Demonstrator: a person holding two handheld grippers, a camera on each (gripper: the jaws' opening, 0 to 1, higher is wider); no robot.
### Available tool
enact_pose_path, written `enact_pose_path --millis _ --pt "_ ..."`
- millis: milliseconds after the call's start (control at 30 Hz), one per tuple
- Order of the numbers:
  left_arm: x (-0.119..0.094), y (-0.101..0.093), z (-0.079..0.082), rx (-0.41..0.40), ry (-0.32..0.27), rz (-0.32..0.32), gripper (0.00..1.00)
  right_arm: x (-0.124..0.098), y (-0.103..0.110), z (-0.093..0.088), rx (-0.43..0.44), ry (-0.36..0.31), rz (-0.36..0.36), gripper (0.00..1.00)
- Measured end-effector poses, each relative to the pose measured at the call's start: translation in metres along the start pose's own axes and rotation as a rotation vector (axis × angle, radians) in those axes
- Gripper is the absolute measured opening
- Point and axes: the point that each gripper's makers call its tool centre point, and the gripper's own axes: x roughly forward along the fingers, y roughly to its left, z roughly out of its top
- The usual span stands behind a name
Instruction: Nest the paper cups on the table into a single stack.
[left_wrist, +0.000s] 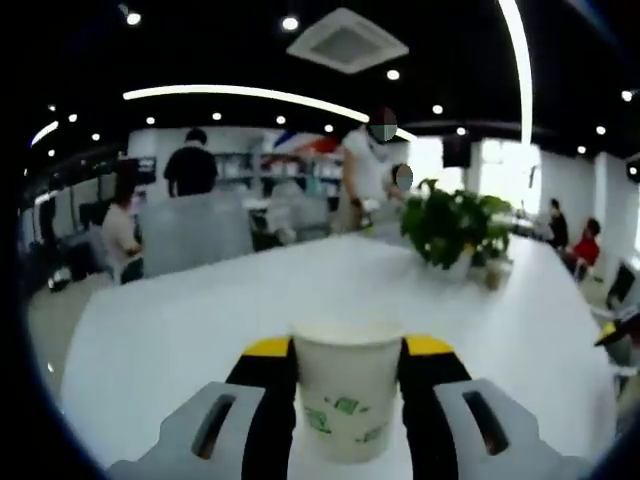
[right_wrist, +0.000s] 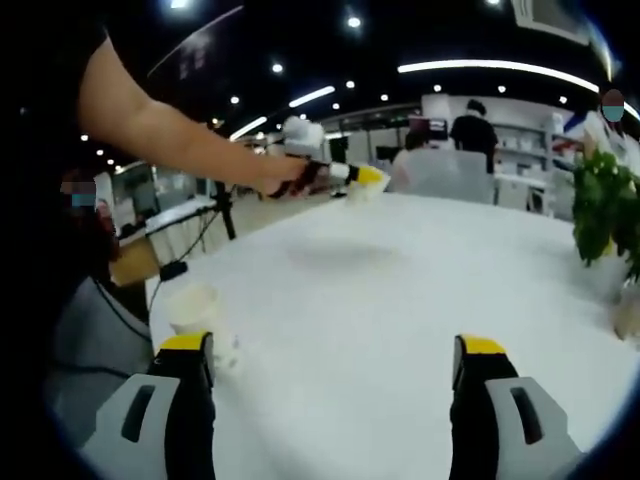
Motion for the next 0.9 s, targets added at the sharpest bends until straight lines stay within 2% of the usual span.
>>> enact_pose_path --millis 167,533,667,833,900 --pt "-0.001 -0.005 0.013 -0.006 -0.049 -0.022 0.38 0.0 0.0 0.002 -0.01 -0.005 0.001 0.99" --pt "-0.009 -0.017 0.023 0.011 -0.085 -0.055 0.38 0.0 0.001 0.004 -0.054 0.001 0.007 1.0" --pt "-0.015 -0.02 0.025 0.009 -0.095 -0.066 0.38 -0.001 0.001 0.009 -0.029 -0.023 0.012 1.0" --pt "-0.026 -0.025 0.029 0.0 -0.111 -0.076 0.38 -0.002 -0.003 0.014 -0.038 -0.049 -0.012 1.0" --pt "-0.029 -0.026 0.031 -0.004 -0.119 -0.076 0.38 -0.004 -0.01 0.017 -0.062 -0.068 -0.047 0.98"
